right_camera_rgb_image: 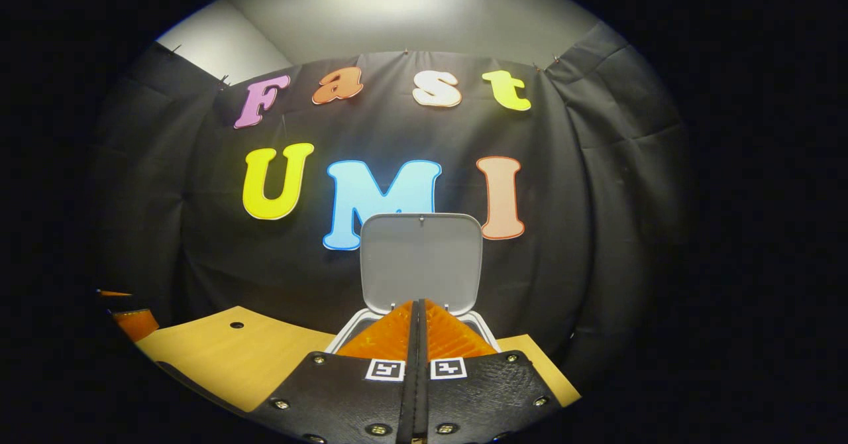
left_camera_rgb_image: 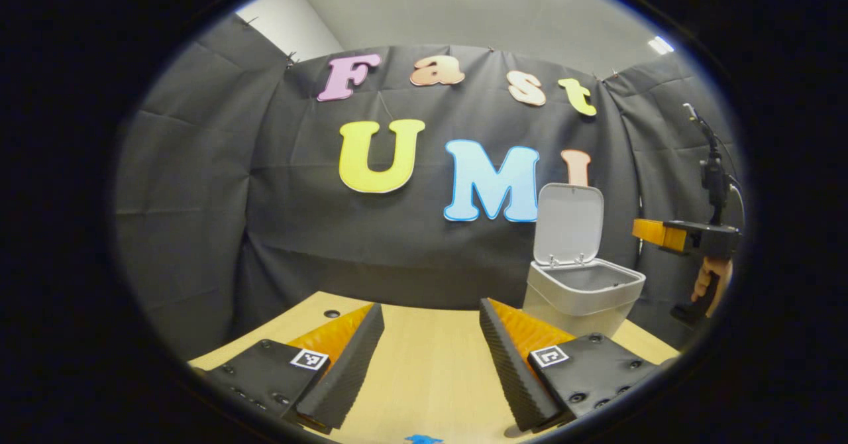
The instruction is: Press the lid of the desktop garbage bin to open it, pick up the crumpled paper on the desktop and throw it into the bin, then pick up the pop can on the desktop and drop it into the bin, and finally close the garbage bin lid.
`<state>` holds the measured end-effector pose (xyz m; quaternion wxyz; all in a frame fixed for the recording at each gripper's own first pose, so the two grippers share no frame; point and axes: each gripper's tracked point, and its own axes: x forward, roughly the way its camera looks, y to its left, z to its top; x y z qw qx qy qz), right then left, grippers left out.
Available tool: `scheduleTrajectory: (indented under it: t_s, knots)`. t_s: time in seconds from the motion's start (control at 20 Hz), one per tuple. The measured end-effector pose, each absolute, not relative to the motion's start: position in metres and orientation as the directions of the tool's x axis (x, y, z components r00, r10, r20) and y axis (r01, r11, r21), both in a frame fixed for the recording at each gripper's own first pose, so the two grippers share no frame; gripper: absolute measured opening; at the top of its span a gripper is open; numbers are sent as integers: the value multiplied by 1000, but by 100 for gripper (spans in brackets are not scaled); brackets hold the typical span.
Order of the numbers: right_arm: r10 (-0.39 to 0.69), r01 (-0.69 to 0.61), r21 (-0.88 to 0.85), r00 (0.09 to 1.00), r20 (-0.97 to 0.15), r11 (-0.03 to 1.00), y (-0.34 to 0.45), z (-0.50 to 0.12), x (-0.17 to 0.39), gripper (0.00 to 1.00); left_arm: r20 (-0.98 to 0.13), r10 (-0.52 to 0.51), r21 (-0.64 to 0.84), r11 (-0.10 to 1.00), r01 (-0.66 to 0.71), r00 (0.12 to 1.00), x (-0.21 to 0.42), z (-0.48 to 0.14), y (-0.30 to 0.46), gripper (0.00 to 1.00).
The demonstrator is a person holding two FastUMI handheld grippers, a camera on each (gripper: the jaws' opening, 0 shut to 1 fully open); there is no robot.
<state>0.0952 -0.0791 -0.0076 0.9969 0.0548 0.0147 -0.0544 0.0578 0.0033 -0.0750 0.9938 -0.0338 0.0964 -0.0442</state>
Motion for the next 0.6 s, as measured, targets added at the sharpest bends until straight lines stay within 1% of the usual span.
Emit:
scheduleTrajectory:
  t_s: [0.15, 0.25, 0.4, 0.5, 0.55, 0.6]
  knots:
    - [-109, 113, 85, 993, -47, 990, -75, -12, 81, 0, -200, -120, -94, 990, 103, 972, 54, -82, 1, 100]
    - [-115, 120, 75, 991, -62, 990, -73, -19, 69, 0, -224, -128, -87, 990, 111, 966, 48, -98, 3, 100]
    - [-106, 112, 69, 991, -86, 991, -65, -33, 52, 0, -301, -117, -41, 993, 109, 947, 40, -131, 10, 100]
    - [-110, 116, 55, 989, -97, 992, -62, -41, 44, 0, -344, -123, -51, 992, 112, 931, 31, -149, 10, 100]
    - [-109, 114, 50, 989, -97, 992, -61, -43, 38, 0, -366, -127, -61, 992, 112, 922, 27, -158, 9, 95]
    - [-107, 112, 51, 989, -99, 992, -59, -46, 36, 7, -387, -131, -68, 991, 113, 913, 23, -168, 9, 90]
